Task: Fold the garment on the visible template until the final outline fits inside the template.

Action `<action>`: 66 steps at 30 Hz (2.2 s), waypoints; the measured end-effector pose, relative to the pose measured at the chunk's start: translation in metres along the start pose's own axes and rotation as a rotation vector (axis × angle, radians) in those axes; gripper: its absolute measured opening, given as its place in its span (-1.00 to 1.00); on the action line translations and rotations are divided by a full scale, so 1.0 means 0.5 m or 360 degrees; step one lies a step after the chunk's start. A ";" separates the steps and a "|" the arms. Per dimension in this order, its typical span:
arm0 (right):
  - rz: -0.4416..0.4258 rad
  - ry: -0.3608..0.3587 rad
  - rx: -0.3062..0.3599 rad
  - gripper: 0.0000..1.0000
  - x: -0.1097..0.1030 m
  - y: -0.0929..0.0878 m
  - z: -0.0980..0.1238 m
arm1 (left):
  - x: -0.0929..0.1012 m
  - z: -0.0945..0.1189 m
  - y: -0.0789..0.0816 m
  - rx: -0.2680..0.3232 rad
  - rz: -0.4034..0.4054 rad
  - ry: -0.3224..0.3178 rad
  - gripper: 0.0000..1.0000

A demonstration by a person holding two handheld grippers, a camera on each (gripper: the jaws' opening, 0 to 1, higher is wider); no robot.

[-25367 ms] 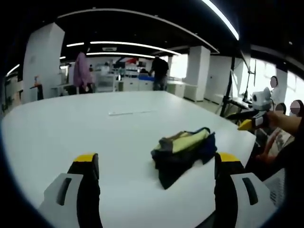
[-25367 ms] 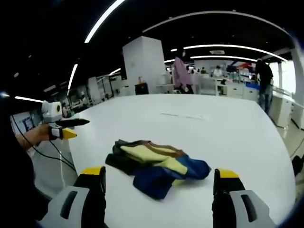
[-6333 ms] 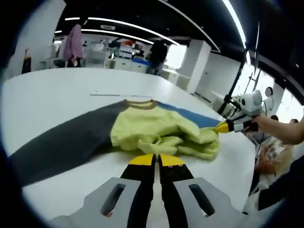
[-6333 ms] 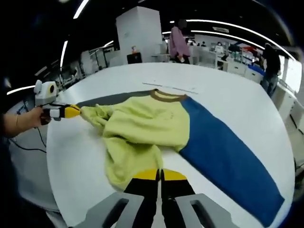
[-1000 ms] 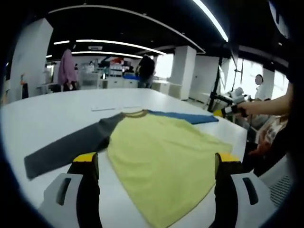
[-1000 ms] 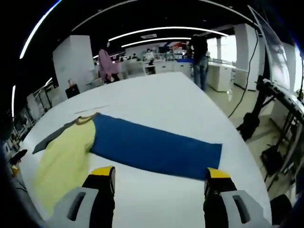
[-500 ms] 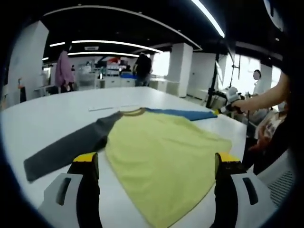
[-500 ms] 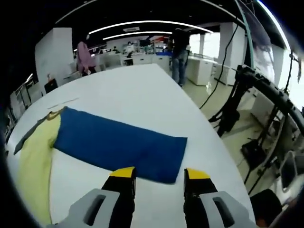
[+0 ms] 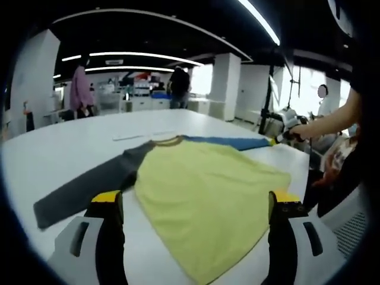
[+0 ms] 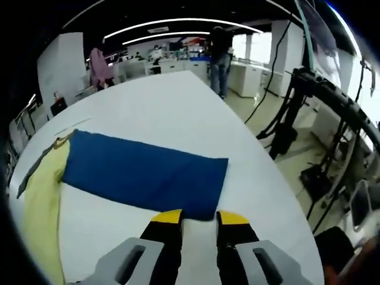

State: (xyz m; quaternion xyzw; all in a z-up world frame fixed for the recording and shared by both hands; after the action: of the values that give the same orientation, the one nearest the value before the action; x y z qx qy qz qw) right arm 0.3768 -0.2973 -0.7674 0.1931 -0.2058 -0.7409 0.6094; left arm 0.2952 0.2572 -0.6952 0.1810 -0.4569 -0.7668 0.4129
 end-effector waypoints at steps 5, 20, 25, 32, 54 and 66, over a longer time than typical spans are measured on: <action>-0.0036 -0.0003 0.0010 -0.74 -0.004 -0.003 0.006 | -0.001 0.002 -0.005 -0.0015 0.0001 0.0005 0.97; -0.0058 -0.0016 0.0004 -0.92 -0.008 0.001 0.000 | 0.004 0.008 -0.014 -0.0050 -0.0028 -0.0012 0.98; -0.0126 0.0000 0.0039 -1.00 -0.012 0.007 0.009 | 0.003 0.010 -0.014 -0.0046 -0.0016 0.0000 0.98; -0.0113 0.0005 0.0095 -1.00 -0.022 0.022 0.027 | 0.008 0.005 -0.015 -0.0051 -0.0017 -0.0010 0.98; 0.0008 0.0111 0.0267 -1.00 -0.090 0.091 0.056 | 0.006 0.010 -0.008 -0.0013 -0.0021 0.0009 0.98; 0.0056 0.0195 0.0338 -1.00 -0.128 0.126 0.055 | 0.011 0.011 -0.007 -0.0010 -0.0028 0.0004 0.98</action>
State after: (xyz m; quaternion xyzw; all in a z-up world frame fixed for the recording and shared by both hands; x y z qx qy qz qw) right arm 0.4257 -0.2433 -0.7082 0.2979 -0.2490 -0.6909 0.6099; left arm 0.2868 0.2567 -0.6950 0.1848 -0.4524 -0.7716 0.4072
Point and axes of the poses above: the point that each gripper's makers call its tool centre point, and the gripper's own axes: z roughly backward along the fingers, x roughly to its right, y roughly out of its top, the point moved 3 cm from there along z, roughly backward along the fingers, and after that the axes turned 12 degrees about -x, right-handed, at the moved point
